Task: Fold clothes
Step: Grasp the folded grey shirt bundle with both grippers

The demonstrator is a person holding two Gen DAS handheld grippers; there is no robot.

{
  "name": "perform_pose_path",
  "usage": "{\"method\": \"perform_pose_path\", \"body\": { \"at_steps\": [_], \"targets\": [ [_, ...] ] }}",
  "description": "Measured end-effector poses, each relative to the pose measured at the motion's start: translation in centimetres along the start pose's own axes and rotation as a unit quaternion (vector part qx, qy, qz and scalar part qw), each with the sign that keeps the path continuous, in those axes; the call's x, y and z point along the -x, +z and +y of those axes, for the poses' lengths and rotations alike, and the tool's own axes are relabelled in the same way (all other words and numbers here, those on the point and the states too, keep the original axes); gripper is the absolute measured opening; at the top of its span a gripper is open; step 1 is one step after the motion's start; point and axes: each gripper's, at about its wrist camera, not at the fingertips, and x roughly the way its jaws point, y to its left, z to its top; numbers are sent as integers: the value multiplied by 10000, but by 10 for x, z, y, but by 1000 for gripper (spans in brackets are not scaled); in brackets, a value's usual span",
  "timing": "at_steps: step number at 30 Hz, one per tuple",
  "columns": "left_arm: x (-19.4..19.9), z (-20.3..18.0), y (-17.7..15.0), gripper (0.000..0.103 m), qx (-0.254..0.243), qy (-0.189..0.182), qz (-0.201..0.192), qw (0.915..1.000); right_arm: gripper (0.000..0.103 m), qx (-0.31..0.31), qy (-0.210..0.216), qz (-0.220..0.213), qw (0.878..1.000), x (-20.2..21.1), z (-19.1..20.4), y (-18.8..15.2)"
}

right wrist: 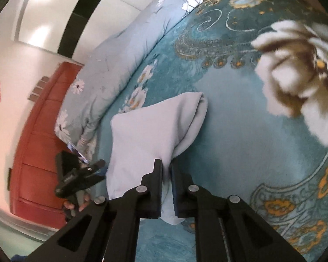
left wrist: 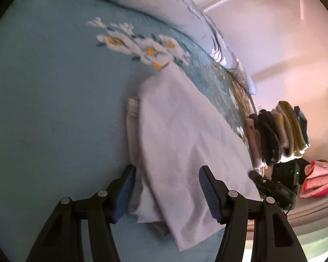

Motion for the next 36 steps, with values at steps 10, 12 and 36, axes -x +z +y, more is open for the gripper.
{"method": "perform_pose_path", "body": {
  "at_steps": [10,12,36],
  "targets": [
    [1,-4,3,71,243,93,-122,9996,52,40,-395,57,9992,-13,-4,5],
    [5,-8,2,71,166,386,-279,9987,52,-29,-390,180,9991,-26,-3,6],
    [-24,-68,-75,53,143,48,333,9993,8,-37,322,2,9995,48,-2,-27]
  ]
}}
